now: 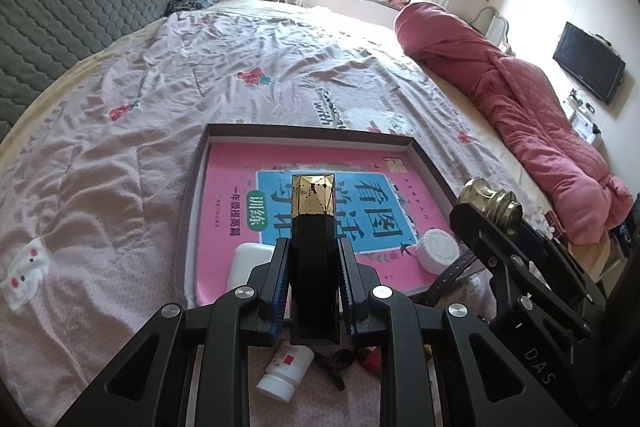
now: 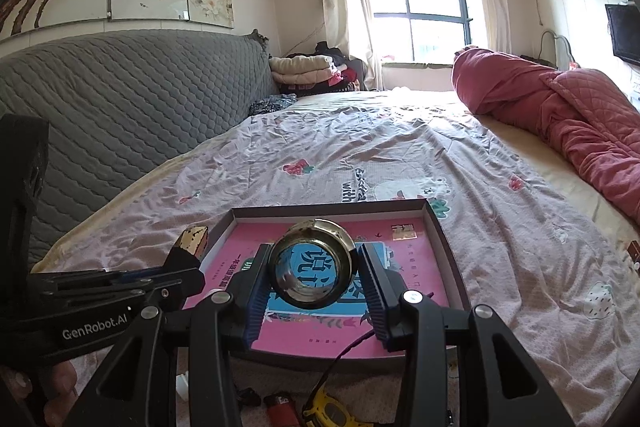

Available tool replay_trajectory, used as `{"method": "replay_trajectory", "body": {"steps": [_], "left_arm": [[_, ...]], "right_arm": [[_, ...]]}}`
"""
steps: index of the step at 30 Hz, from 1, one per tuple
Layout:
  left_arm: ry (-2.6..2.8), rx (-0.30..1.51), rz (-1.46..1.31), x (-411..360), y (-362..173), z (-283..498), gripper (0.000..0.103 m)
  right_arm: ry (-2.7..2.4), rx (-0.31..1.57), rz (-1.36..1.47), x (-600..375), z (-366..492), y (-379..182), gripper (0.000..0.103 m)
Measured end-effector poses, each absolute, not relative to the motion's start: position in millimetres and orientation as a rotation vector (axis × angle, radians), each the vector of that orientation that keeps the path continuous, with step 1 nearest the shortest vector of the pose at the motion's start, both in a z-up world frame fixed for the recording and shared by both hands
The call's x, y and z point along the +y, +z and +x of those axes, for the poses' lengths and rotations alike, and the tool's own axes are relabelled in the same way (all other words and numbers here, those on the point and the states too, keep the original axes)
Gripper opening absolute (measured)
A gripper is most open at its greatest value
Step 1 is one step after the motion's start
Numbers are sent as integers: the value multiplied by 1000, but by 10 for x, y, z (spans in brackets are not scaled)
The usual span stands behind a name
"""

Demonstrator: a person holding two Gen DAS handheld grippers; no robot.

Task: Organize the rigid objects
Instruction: 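Lift and carry the black case and silver cylinder over the grey tray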

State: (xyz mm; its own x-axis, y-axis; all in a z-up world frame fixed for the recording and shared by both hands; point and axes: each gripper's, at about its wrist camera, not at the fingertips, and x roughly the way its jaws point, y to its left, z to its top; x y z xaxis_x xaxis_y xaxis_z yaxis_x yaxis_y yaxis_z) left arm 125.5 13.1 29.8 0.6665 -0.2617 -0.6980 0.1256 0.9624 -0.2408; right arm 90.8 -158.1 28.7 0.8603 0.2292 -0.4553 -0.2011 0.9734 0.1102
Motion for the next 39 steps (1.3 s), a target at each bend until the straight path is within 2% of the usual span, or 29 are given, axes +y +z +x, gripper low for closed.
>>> {"method": "replay_trajectory", "body": {"steps": [18, 32, 39], "left_arm": [[-232, 850, -159, -11, 108, 1553, 23], [-259, 913, -137, -50, -151, 1676, 23], [-264, 945, -106, -113, -238, 1686, 23]], "right_arm": [[264, 519, 6, -1527, 1117, 146, 43], [241, 639, -82, -1468, 1293, -99, 43], [184, 698, -241, -1360, 1327, -208, 43]]}}
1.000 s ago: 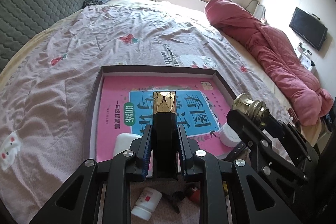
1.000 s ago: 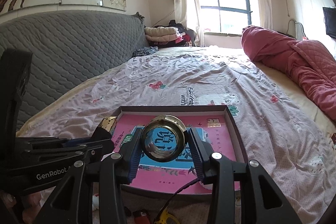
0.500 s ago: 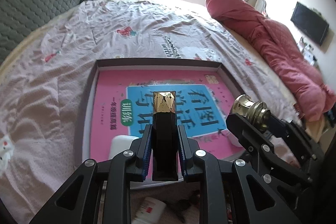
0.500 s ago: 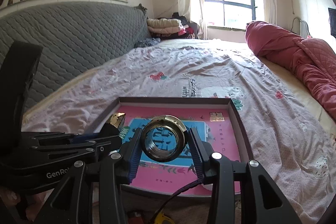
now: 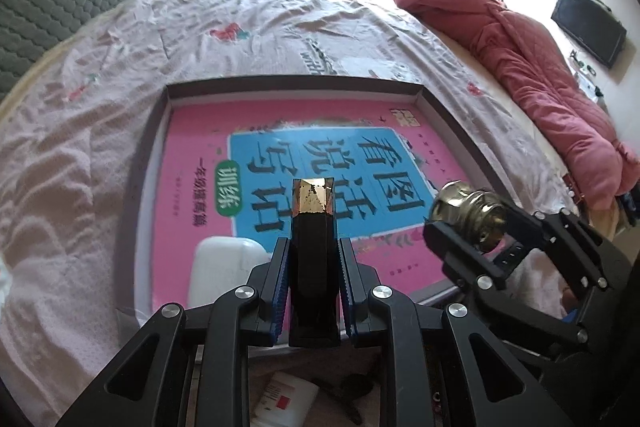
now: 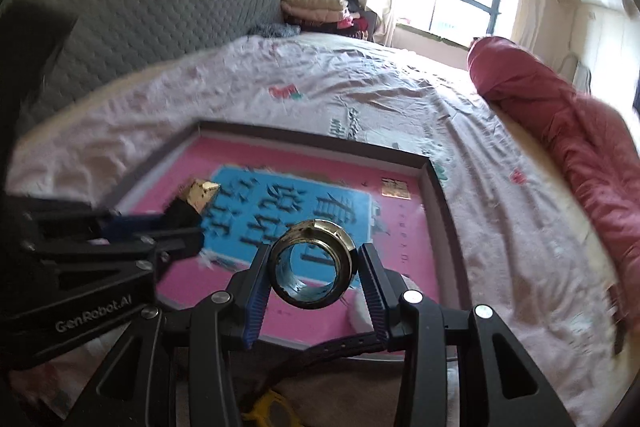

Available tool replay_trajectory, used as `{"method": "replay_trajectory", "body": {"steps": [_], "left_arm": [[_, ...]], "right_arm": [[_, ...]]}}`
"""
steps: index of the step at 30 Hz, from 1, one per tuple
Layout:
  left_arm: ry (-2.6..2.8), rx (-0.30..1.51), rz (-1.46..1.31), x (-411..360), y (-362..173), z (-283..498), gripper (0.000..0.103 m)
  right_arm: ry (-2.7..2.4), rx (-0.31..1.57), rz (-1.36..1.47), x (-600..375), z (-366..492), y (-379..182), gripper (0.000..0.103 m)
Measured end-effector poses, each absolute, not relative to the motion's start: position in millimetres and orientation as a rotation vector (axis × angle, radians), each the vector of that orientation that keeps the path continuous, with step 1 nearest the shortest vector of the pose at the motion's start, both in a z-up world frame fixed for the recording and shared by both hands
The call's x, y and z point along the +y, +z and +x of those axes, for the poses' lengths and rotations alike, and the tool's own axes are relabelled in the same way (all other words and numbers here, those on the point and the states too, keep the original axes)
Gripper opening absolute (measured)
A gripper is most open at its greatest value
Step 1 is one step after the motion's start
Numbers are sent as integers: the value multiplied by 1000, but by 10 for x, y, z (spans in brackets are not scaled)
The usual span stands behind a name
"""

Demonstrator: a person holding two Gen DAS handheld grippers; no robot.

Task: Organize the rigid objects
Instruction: 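Lift and carry the black case and silver cylinder over the grey tray, then lower the black case and silver cylinder onto the workbook in the tray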

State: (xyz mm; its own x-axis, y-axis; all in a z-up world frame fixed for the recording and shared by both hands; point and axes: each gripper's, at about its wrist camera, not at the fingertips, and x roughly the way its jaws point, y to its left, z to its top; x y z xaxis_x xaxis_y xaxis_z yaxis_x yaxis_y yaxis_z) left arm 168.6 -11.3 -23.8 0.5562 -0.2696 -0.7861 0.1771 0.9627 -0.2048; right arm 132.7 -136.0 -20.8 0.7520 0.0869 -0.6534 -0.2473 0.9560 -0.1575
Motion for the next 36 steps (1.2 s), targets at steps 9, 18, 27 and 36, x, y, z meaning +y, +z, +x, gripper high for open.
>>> {"method": "replay_trajectory", "body": {"steps": [9, 18, 27, 36], "left_arm": [[-272, 975, -96, -162, -338, 1691, 23], [-291, 984, -151, -125, -377, 1699, 23], [-303, 988, -171, -163, -423, 1681, 23], [-329, 984, -171, -200, -412, 1660, 22]], "right_arm": [[176, 757, -199, -1452, 1395, -284, 43], [162, 789, -176, -1542, 1417, -342, 43], [177, 804, -150, -1598, 1417, -363, 43], [198, 794, -94, -1691, 1410, -363, 43]]}}
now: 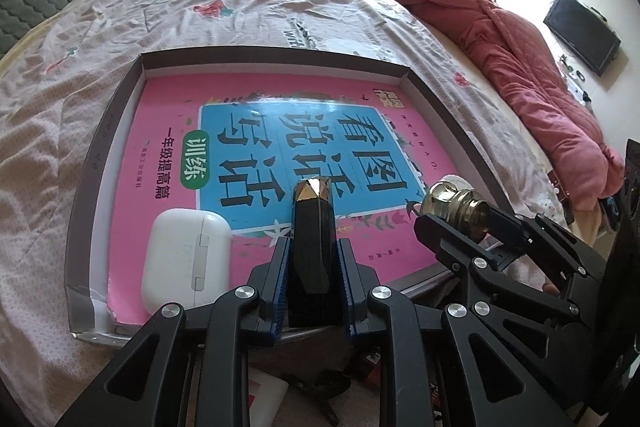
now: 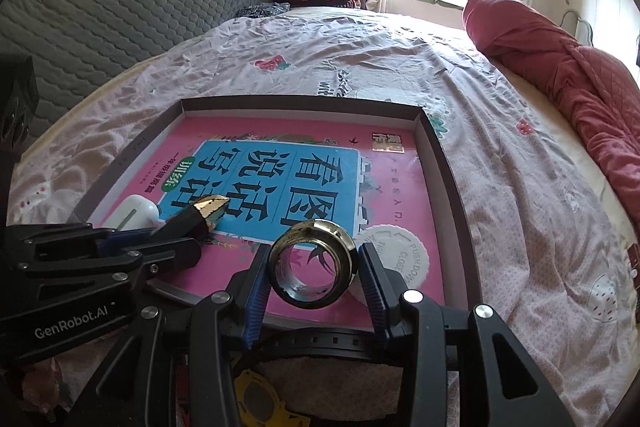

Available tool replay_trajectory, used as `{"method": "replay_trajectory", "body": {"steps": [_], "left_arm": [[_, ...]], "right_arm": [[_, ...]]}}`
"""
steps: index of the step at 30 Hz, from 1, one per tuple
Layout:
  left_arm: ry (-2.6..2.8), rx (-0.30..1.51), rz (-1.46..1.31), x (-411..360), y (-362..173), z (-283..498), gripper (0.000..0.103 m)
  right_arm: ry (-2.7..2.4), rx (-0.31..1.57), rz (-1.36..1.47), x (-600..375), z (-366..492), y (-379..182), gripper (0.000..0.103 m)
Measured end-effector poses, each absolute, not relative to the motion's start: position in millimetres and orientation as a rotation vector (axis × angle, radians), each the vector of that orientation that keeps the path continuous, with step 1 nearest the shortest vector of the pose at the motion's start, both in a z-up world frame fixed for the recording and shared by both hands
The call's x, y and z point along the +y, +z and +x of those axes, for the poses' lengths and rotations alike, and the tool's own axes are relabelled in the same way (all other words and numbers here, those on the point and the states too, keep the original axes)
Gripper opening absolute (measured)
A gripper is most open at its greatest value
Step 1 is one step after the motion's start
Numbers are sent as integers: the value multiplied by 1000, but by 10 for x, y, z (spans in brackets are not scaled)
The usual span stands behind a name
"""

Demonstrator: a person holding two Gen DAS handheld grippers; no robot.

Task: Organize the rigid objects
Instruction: 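Lower the black case and silver cylinder onto the workbook in the tray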

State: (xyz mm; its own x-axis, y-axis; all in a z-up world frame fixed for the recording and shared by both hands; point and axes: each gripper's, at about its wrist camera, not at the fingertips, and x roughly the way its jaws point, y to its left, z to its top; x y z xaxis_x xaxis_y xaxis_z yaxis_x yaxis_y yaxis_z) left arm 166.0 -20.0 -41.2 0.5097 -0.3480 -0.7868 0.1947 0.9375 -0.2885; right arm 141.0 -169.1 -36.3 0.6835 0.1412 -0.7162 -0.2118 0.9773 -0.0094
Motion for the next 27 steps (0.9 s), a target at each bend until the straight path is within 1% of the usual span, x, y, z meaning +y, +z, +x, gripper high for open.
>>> {"method": "replay_trajectory", "body": {"steps": [13, 23, 27], "left_arm": [[-337, 971, -179, -179, -392, 1622, 23], [-331, 970, -212, -97, -379, 1625, 23], [-322, 971, -235, -27, -376, 1640, 23]], "right_arm": [[230, 780, -49, -1735, 1377, -365, 44], [288, 769, -97, -1590, 1397, -366, 44], [355, 764, -76, -1562, 1399, -332, 44]]}}
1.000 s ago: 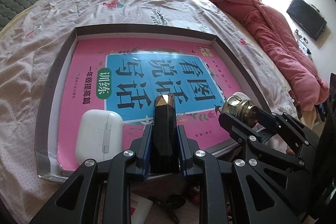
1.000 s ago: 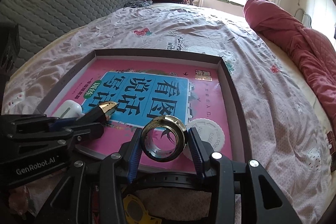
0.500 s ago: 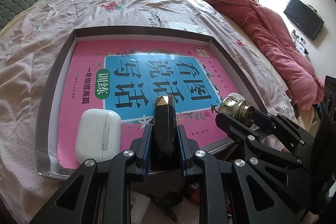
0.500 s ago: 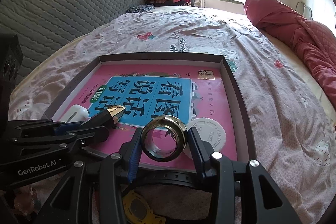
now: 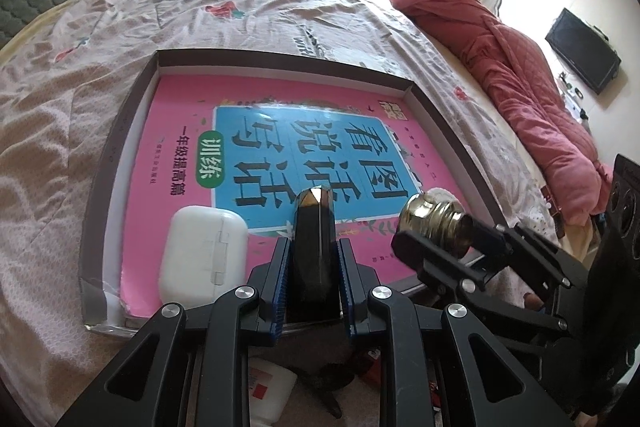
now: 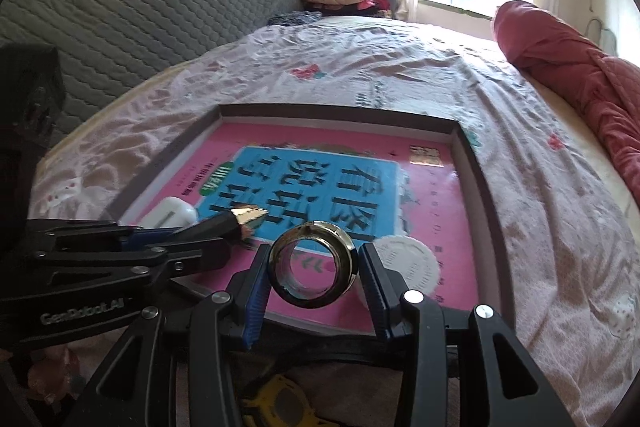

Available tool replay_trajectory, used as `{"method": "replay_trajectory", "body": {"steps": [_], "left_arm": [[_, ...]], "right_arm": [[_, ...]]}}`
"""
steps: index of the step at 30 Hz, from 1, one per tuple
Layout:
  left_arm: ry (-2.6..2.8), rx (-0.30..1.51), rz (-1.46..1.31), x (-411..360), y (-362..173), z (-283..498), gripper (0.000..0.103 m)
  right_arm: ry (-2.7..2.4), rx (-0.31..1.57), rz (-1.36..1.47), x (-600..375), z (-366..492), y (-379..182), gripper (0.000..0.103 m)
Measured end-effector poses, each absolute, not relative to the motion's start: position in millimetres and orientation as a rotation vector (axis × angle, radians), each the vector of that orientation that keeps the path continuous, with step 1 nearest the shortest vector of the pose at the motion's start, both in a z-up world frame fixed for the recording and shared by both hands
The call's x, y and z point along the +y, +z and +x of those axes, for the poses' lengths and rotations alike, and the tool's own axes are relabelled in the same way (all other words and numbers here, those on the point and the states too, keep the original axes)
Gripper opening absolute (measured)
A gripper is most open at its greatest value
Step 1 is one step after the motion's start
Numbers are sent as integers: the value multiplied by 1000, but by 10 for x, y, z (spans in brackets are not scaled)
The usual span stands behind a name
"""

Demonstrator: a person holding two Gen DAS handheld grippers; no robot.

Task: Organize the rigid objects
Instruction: 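Lower the black case and silver cylinder onto the workbook in the tray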

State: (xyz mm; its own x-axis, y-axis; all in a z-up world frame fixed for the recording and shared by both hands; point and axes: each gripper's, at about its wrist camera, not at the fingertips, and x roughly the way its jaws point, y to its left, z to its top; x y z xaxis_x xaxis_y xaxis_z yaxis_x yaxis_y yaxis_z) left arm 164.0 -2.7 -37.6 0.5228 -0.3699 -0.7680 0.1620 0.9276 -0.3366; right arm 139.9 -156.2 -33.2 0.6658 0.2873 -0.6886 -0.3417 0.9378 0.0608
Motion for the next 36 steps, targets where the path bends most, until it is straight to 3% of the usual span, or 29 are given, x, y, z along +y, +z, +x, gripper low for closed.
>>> {"method": "replay_trajectory", "body": {"steps": [36], "left_arm": [[-324, 972, -207, -70, -375, 1621, 24]], "right_arm": [[258, 827, -49, -1678, 1472, -435, 44]]}}
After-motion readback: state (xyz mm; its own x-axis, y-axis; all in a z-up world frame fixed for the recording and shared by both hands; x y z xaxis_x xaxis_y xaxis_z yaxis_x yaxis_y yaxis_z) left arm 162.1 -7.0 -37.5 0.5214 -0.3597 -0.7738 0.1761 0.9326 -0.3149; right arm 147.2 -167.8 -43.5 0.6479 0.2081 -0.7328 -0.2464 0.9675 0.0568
